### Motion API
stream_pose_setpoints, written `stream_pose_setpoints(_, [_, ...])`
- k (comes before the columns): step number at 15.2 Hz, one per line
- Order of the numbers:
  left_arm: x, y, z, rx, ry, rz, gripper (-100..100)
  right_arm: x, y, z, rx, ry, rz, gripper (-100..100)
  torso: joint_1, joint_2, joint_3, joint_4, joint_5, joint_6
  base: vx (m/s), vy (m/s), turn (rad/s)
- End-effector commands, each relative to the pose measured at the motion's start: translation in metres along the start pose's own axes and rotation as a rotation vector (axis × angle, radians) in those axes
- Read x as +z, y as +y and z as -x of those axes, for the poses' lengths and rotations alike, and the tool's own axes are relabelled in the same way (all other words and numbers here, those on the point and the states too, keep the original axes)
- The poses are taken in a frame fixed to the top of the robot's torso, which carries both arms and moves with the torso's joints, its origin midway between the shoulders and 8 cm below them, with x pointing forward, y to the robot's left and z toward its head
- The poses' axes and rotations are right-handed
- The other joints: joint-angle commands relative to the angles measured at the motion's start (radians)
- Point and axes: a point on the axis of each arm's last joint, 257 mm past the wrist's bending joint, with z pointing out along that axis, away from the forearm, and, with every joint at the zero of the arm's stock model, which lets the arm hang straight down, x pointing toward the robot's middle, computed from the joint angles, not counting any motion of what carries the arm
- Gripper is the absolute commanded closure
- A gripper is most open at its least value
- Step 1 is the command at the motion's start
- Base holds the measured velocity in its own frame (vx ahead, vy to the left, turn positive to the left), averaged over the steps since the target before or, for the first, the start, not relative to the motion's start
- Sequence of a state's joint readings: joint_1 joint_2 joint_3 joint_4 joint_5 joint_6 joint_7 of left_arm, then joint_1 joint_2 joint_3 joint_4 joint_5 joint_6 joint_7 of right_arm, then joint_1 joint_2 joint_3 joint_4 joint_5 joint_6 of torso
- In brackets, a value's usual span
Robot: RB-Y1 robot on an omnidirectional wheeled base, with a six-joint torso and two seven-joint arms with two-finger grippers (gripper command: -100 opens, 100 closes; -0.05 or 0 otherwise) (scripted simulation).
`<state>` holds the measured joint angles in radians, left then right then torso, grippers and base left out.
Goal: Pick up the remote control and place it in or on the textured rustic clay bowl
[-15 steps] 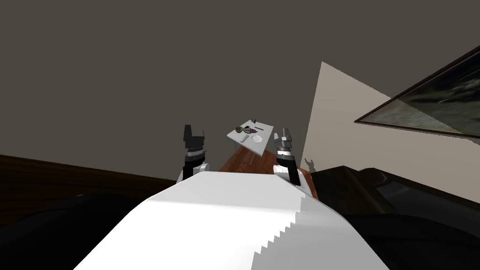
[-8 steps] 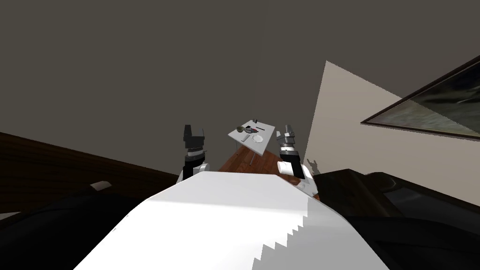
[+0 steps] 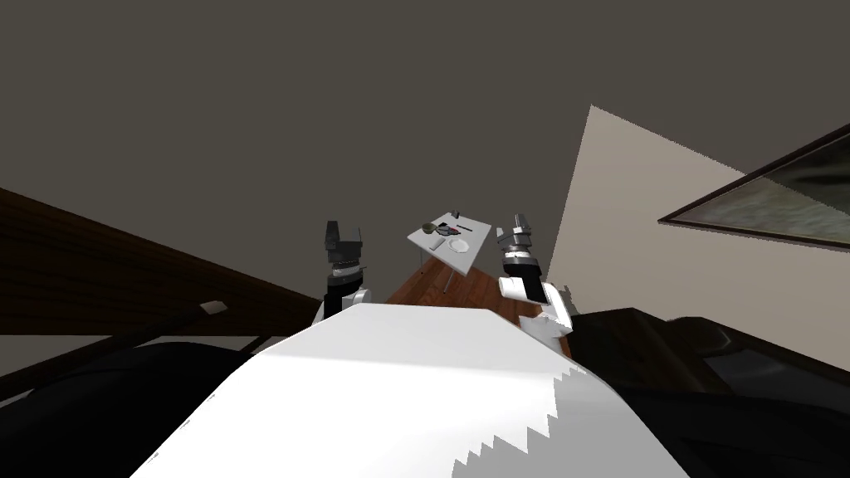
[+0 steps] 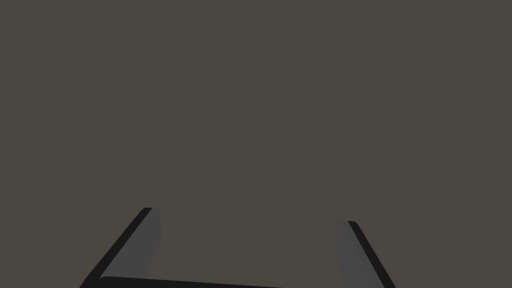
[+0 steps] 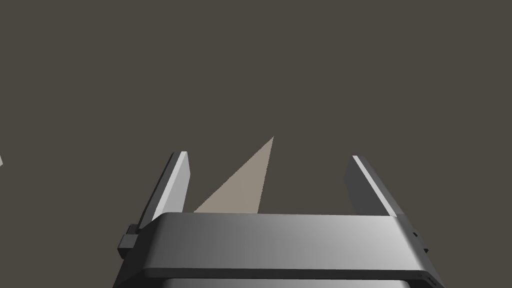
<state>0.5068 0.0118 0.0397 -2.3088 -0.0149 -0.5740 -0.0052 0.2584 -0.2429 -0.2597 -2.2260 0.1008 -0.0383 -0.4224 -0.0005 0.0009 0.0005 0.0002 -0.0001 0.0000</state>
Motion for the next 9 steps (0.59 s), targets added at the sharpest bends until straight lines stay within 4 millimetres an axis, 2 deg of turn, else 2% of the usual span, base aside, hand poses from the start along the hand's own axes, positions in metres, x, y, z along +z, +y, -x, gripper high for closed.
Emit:
stream_pose_setpoints(1, [0.0, 0.0, 0.0, 0.0, 0.0, 0.0, 0, 0.011, 0.001, 0.02, 0.007, -0.037, -0.011, -100, 0.0, 0.0, 0.0, 0.0, 0.0, 0.0, -0.016, 0.005, 0.097])
stream_pose_setpoints(3, [0.0, 0.0, 0.0, 0.0, 0.0, 0.0, 0, 0.011, -0.004, 0.023, 0.023, -0.048, -0.032, -100, 0.0, 0.0, 0.0, 0.0, 0.0, 0.0, -0.017, 0.003, 0.088])
stream_pose_setpoints(4, [0.0, 0.0, 0.0, 0.0, 0.0, 0.0, 0, 0.021, 0.002, 0.04, 0.028, -0.081, -0.027, -100, 0.0, 0.0, 0.0, 0.0, 0.0, 0.0, -0.018, 0.007, 0.101])
stream_pose_setpoints(6, [0.0, 0.0, 0.0, 0.0, 0.0, 0.0, 0, 0.02, -0.004, 0.043, 0.045, -0.095, -0.05, -100, 0.001, 0.0, 0.0, 0.0, 0.0, 0.0, -0.015, 0.006, 0.085])
stream_pose_setpoints(7, [0.0, 0.0, 0.0, 0.0, 0.0, 0.0, 0, 0.029, 0.004, 0.061, 0.051, -0.13, -0.038, -100, 0.001, 0.0, 0.0, 0.0, 0.0, 0.0, -0.011, 0.01, 0.106])
stream_pose_setpoints(9, [0.0, 0.0, 0.0, 0.0, 0.0, 0.0, 0, 0.028, -0.003, 0.065, 0.072, -0.149, -0.064, -100, 0.001, -0.001, 0.0, 0.0, 0.0, 0.0, -0.009, 0.01, 0.094])
